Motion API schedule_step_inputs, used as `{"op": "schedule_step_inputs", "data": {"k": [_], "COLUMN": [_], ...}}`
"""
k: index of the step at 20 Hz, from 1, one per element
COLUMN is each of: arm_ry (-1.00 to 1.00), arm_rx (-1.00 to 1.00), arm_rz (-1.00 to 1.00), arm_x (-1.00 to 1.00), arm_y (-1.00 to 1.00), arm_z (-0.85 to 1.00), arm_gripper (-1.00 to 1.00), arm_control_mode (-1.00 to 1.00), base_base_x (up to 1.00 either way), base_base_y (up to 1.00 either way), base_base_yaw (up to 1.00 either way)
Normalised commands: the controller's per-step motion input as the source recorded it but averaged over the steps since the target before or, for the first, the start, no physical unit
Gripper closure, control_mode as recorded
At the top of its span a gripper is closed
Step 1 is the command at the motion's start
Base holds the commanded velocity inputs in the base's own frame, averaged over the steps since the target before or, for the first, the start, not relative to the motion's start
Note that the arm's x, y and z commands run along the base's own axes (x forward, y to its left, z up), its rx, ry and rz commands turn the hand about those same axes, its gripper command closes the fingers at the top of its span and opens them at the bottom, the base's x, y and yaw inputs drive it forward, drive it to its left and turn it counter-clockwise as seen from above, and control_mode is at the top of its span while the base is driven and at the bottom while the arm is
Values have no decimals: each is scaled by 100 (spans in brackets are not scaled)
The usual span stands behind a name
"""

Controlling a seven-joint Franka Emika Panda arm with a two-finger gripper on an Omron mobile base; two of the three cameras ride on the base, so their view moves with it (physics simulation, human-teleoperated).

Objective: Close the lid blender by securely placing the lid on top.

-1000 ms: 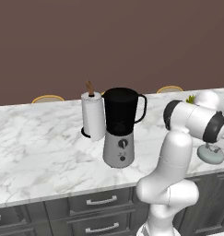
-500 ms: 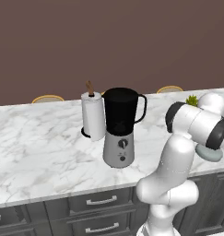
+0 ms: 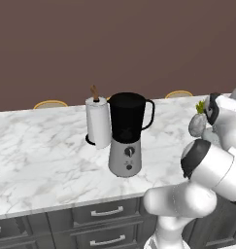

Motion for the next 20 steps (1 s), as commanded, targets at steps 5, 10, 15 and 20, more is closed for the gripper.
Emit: {"op": "schedule_step_inputs", "data": {"k": [5, 10, 15, 20], "arm_ry": [-6, -7, -24, -19], "arm_rx": [-3, -5, -17, -15], "arm_rz": [0, 2, 14, 18], "arm_x": [-1, -15, -39, -9], "arm_y": [10, 29, 57, 41], "arm_z": [10, 24, 96, 100], "arm_gripper": [100, 100, 100, 100], "arm_control_mode": [-100, -100, -100, -100], "base_base_x": [0, 0, 0, 0], "base_base_y": [0, 0, 0, 0], "base_base_yaw": [0, 0, 0, 0]}}
